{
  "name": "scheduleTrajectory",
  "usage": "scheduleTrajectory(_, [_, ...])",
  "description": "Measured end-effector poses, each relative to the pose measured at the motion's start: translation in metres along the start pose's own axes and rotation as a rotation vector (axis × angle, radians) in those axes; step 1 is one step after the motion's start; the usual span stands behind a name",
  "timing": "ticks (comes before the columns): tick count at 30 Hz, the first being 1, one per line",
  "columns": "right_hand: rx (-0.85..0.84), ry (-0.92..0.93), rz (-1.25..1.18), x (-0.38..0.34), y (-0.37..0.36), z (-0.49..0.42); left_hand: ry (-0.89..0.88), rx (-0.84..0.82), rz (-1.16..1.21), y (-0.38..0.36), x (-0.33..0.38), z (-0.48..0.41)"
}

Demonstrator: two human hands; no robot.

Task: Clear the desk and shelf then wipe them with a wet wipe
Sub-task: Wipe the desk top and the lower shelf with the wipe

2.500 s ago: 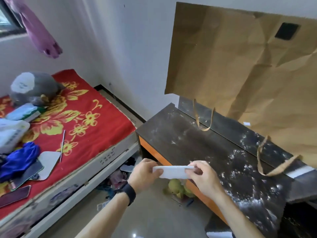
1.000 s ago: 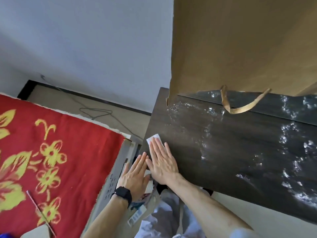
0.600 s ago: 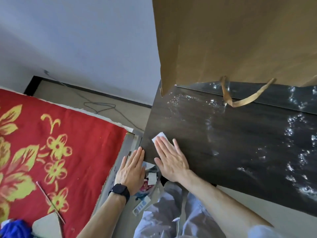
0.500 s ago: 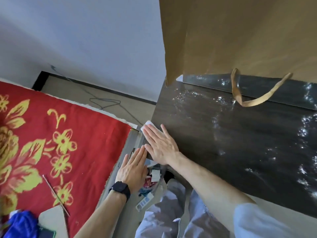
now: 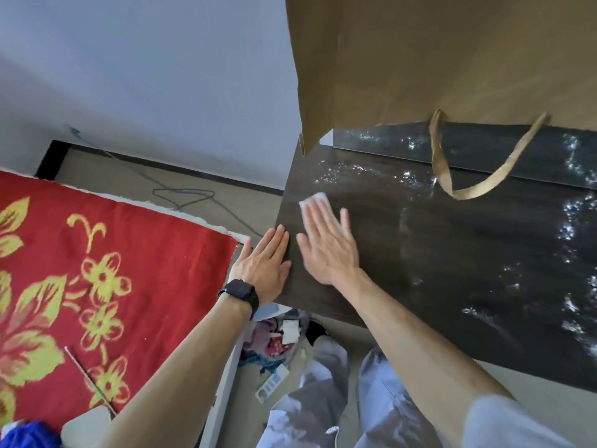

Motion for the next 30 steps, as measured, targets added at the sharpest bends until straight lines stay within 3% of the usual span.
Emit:
scheduleTrajectory(2, [-0.025,0.082,0.023,-0.013,0.000,-0.044,-0.002,-0.013,-0.028,-0.002,-0.002,0.000])
scheduleTrajectory(4, [-0.038,0.039,0.029,-0.012,0.003,-0.080,0.012,-0.027,-0.051,-0.001,-0.002,-0.001])
scheduleTrajectory(9, [0.050,-0.358,-0.059,0.034,0.017,-0.090,0.023,-0.091,-0.085,0.006,-0.001,-0.008])
scheduleTrajectory(17, [0.176,-0.929,-0.139,0.128,0.042,0.020,0.062,-0.116,0.035,0.002,0.009,-0.001])
scheduleTrajectory(20, [0.164,-0.764,-0.074,0.088,0.029,0.016,0.043,-0.092,0.046,0.000,0.007,-0.001])
scheduleTrajectory(23, [0.077,-0.225,0.003,0.010,0.000,0.010,0.018,-0.029,0.016,-0.005,0.003,0.001])
scheduleTrajectory(25, [-0.011,0.004,0.017,-0.016,-0.009,0.023,0.026,-0.010,0.020,-0.011,0.000,0.009])
scheduleTrajectory(27, [0.007,-0.040,0.024,0.004,-0.007,0.041,0.025,-0.005,0.053,-0.024,0.000,0.026])
scheduleTrajectory(30, [0.097,-0.506,0.060,0.078,0.005,0.080,0.021,-0.012,0.124,-0.041,0.004,0.053])
Point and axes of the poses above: each hand's wrist, its own z-axis away from the middle knuckle, its own y-axis out of the back of the hand, x = y × z, the point moved 1 cm from there along -z, towards the middle knuckle
